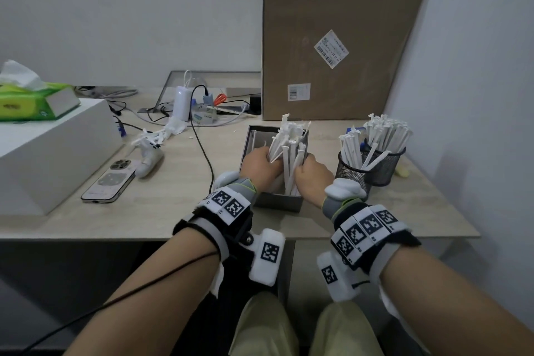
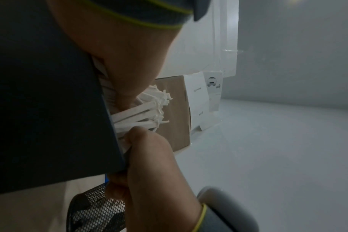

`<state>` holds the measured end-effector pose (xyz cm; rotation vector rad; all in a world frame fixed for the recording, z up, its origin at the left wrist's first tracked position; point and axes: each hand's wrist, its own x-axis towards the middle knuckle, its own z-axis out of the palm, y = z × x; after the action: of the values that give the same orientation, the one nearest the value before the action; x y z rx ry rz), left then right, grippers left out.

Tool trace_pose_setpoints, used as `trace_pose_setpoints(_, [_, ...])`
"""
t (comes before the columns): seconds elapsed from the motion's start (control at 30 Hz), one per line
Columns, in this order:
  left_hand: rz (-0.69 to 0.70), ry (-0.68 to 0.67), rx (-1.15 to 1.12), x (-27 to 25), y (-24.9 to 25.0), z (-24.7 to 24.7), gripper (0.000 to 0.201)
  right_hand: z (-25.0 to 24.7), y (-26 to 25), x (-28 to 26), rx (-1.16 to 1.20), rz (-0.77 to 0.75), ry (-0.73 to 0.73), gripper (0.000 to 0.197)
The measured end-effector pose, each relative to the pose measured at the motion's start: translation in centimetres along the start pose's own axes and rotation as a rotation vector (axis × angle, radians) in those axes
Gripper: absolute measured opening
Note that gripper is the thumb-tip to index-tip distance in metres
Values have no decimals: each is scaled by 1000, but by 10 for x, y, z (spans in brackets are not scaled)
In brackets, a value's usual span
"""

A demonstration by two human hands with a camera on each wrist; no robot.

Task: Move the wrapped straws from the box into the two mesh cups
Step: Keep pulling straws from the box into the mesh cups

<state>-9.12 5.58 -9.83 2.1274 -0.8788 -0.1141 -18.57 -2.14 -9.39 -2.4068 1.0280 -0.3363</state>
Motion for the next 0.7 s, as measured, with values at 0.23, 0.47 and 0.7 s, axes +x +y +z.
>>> trace_pose_setpoints(0.23, [-25,19,-160,8,1,-3,35,-4,0,4,14,11,-46,33])
trace_pose_setpoints(0.47, [-52,142,-421,8,8,-7,17,-3,2,10,35,30,-61,33])
trace_pose_setpoints(0.7, [-19,106,-525,14,3,-7,9,-3,3,15,52,43,-73,34])
